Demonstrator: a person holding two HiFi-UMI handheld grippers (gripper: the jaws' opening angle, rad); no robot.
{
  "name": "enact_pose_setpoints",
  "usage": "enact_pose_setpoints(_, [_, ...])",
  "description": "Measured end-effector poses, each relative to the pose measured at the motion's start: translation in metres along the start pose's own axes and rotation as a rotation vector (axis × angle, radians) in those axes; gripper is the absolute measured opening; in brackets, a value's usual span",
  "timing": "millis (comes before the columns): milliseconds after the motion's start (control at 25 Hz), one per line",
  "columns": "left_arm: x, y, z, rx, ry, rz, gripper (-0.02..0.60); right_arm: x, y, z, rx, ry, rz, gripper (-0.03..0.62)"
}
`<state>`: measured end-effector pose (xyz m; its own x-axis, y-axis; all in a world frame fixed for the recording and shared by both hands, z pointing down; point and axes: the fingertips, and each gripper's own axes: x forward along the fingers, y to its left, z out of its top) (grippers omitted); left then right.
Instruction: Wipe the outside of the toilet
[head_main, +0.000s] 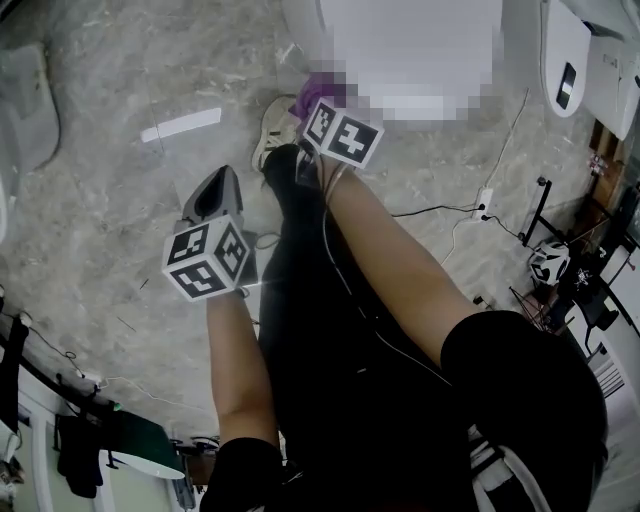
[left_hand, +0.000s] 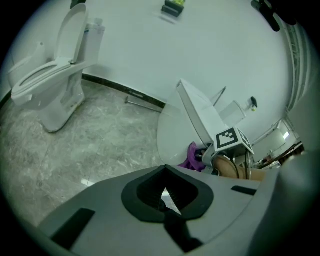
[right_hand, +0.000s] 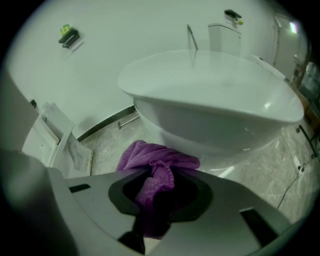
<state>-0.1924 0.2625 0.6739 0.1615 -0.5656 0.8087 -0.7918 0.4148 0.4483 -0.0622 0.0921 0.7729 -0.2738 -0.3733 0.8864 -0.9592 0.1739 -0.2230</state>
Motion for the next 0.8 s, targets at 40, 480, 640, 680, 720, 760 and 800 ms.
enact_pose_setpoints(40, [0.005,0.000,0.007,0.016,0.010,-0.003,0.005,0.001,0.002,0.003,0.037,-0.008,-0.001,0.089])
enact_pose_setpoints(480, [0.043,-0.004,0.120,0.052,0.037,-0.006,0.006,0.012,0.043,0.048,0.489,-0.063,0.120,0.089])
enact_pose_setpoints(640, [0.058,0.002,0.156,0.026,0.040,0.020,0.006,0.017,0.052,0.062,0.579,-0.058,0.128,0.091])
enact_pose_setpoints(680, [0.062,0.002,0.163,0.027,0.044,0.023,0.005,0.017,0.053,0.066,0.609,-0.061,0.129,0.089])
enact_pose_setpoints(720, [0.066,0.002,0.170,0.030,0.048,0.024,0.006,0.019,0.055,0.071,0.637,-0.064,0.130,0.089])
enact_pose_setpoints(760, [0.069,0.004,0.176,0.034,0.054,0.026,0.006,0.021,0.058,0.076,0.660,-0.065,0.132,0.091])
enact_pose_setpoints(800, [0.073,0.006,0.182,0.037,0.059,0.028,0.006,0.025,0.062,0.081,0.680,-0.066,0.135,0.089])
